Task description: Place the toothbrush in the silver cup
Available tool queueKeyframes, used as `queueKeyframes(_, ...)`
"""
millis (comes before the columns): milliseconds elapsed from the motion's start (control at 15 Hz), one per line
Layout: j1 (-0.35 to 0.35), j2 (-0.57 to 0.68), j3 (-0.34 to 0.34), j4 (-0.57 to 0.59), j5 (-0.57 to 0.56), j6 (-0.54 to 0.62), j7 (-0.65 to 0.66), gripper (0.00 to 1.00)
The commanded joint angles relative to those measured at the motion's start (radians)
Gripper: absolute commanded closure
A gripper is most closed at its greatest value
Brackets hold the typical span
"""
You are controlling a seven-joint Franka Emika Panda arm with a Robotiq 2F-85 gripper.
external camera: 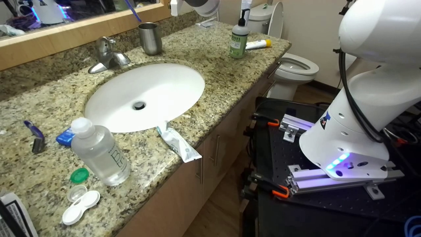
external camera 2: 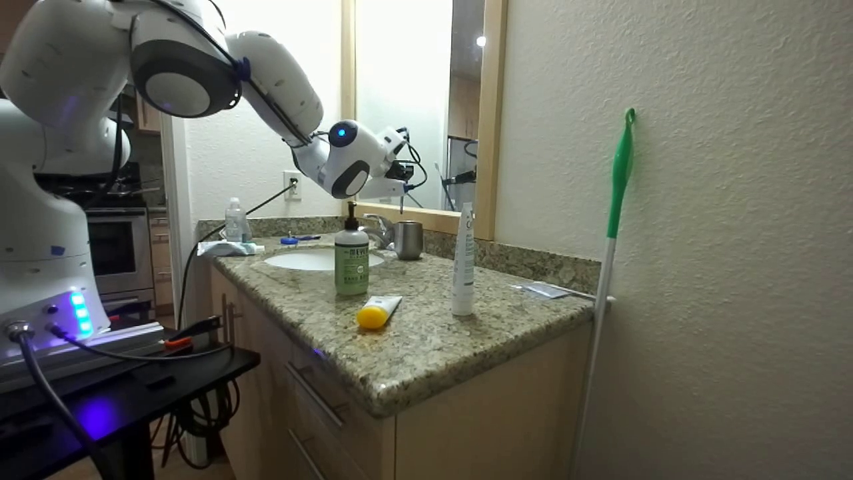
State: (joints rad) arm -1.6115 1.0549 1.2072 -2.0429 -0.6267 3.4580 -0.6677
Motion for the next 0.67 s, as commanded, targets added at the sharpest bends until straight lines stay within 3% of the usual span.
queueKeyframes(0,0.006,-0.010,-0.018,0.012,-0.065,0.000,0.072,0.97)
queueKeyframes(267,-0.010,0.008,-0.015,0.037,-0.025,0.000,0.054,0.97)
queueKeyframes(333,-0.002,-0.010,-0.040,0.059,-0.082,0.000,0.130,0.97)
queueKeyframes(467,0.014,-0.028,-0.075,0.076,-0.092,0.000,0.184,0.97)
queueKeyframes(533,0.002,-0.008,-0.057,0.070,-0.133,0.000,0.195,0.90)
queueKeyframes(600,0.004,-0.009,-0.068,0.077,-0.139,0.000,0.212,0.90)
